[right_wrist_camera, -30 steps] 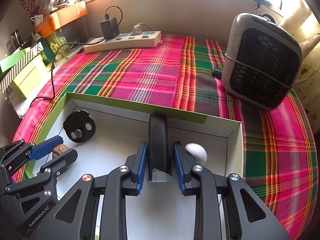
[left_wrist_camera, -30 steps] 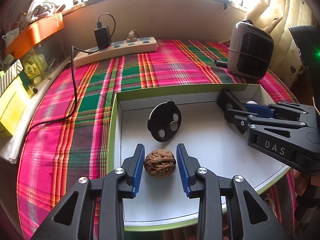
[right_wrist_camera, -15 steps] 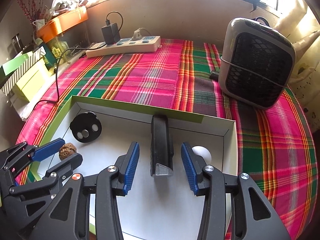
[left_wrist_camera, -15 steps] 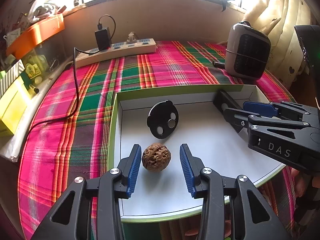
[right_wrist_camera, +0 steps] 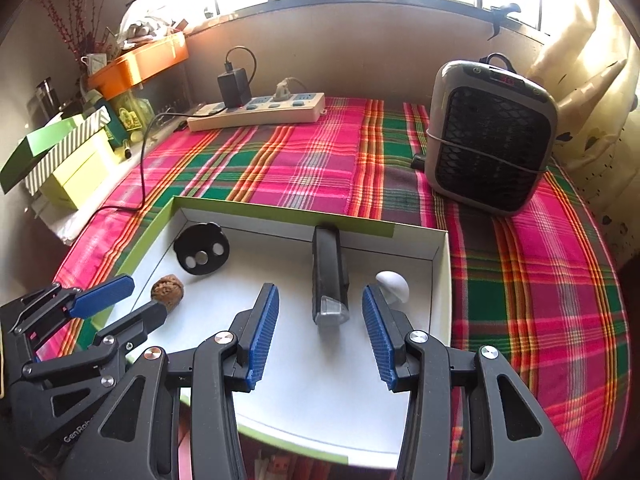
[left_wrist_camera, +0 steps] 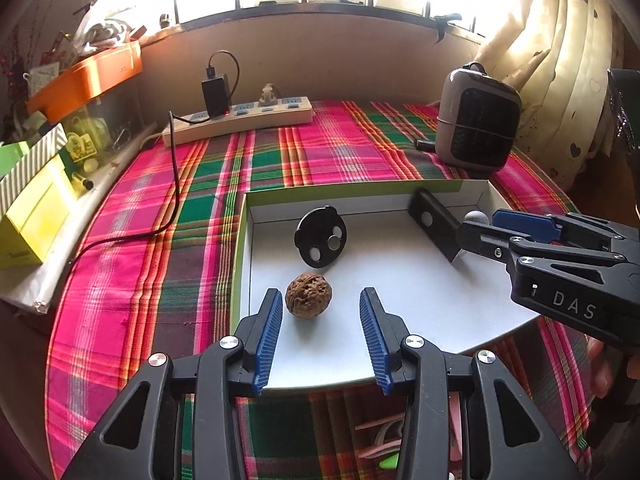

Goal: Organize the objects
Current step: 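Open the right tool to release the flashlight while the left tool releases the walnut, then withdraw both tools from the box toward the remaining objects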

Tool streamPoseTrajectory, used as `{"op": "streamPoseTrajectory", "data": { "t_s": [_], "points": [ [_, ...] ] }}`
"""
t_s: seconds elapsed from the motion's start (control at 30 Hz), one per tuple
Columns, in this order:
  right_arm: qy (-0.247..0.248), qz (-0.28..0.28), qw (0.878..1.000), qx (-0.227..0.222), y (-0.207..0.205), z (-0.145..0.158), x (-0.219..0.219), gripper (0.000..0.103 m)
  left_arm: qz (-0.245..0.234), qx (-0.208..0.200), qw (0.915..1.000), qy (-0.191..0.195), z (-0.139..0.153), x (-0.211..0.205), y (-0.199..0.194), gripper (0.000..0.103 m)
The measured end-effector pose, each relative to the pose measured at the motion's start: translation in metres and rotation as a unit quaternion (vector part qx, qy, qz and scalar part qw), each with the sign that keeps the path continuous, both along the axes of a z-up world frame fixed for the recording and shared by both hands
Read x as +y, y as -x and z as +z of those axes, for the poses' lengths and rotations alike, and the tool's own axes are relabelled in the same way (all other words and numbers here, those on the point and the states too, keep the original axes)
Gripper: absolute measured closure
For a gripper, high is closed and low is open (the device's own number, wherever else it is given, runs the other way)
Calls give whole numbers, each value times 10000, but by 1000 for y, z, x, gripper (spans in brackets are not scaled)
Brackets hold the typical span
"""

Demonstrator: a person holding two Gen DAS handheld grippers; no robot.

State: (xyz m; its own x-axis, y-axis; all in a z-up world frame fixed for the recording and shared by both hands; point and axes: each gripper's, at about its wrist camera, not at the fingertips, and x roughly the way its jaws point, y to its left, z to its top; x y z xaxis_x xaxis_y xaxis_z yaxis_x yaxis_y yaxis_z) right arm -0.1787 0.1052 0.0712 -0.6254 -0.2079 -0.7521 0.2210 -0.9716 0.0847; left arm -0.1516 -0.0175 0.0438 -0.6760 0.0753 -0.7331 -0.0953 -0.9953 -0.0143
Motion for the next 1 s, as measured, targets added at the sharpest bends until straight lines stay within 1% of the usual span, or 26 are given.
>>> {"op": "streamPoseTrajectory", "data": {
  "t_s": [0.27,0.53,0.87,1.0],
  "points": [
    [45,80,9999,133,-28,9,3,58,2,108,9999,-61,9,-2,-22,64],
    [65,114,9996,247,-56,14,9,58,-18,152,9998,-136,11,-4,-45,64],
    [58,156,9995,277,-92,10,18,58,-107,55,9994,-328,7,-7,-73,64],
    [80,264,9993,247,-109,6,18,58,-145,20,9991,-387,5,-8,-83,64]
  ]
}}
